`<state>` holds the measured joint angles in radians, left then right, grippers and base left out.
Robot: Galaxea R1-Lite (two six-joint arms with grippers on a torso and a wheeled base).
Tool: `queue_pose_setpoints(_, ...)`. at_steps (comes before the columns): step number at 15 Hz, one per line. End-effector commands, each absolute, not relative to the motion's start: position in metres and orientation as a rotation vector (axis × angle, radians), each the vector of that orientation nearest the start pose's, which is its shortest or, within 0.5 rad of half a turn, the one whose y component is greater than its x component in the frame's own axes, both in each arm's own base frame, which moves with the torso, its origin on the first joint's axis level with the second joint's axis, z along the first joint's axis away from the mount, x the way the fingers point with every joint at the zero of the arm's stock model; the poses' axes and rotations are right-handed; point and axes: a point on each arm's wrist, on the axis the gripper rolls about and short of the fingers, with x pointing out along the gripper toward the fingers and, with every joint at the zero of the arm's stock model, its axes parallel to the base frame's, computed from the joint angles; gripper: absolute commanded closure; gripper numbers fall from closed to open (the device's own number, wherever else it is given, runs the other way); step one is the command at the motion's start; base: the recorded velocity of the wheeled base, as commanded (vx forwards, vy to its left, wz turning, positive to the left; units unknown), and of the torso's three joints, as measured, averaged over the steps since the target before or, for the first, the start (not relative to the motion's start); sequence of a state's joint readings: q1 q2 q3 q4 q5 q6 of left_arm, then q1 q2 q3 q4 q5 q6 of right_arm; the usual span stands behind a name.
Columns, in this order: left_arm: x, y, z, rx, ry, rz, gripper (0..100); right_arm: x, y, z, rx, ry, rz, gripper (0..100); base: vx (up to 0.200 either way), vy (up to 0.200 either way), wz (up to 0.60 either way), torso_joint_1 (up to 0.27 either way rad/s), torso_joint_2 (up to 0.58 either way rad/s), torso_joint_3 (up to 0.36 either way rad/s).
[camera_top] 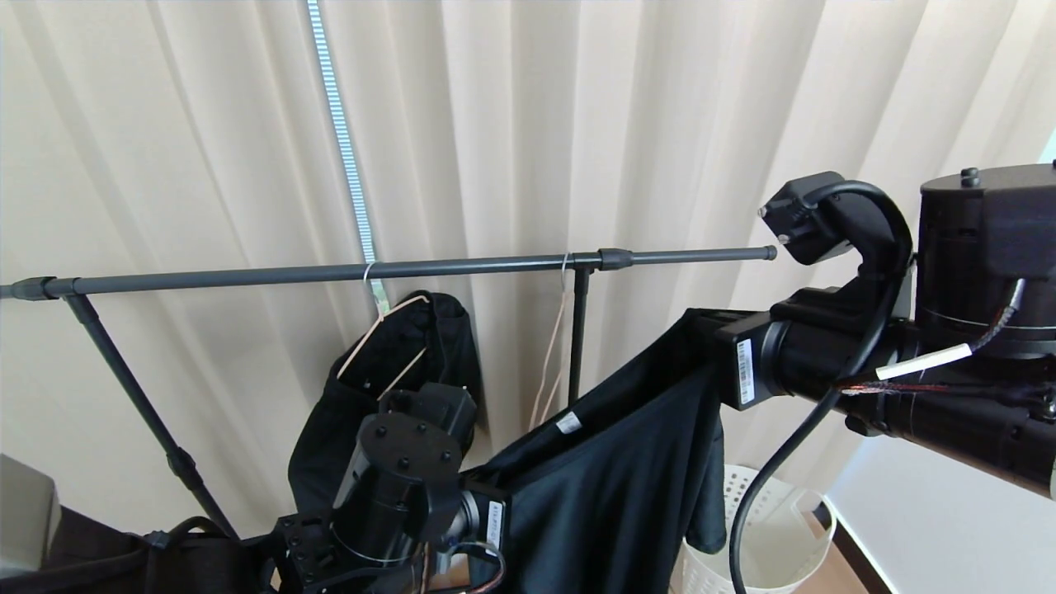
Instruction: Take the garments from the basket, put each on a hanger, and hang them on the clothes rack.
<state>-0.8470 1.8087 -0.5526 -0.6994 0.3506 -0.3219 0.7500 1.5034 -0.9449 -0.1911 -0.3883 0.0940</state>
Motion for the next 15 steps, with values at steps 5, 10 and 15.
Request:
queue_pose_setpoints(5, 0.199, -0.192, 0.13, 0.005, 0.516, -0.367, 100, 0.199, 0.169, 0.209, -0.265, 0.386, 0.336, 100, 0.0, 0.0, 0.0, 0.0, 0.0, 0.0)
queue_pose_setpoints(10, 0.22, -0.19, 0.192, 0.099, 0.613, -0.333, 100, 0.199, 0.17, 0.204, -0.335, 0.397, 0.309, 100, 0.0, 0.0, 0.0, 0.0, 0.0, 0.0)
queue_pose_setpoints(15, 0.232, -0.203, 0.2, 0.151, 0.679, -0.363, 100, 0.2, 0.197, 0.193, -0.378, 0.405, 0.317, 100, 0.0, 0.0, 0.0, 0.0, 0.0, 0.0)
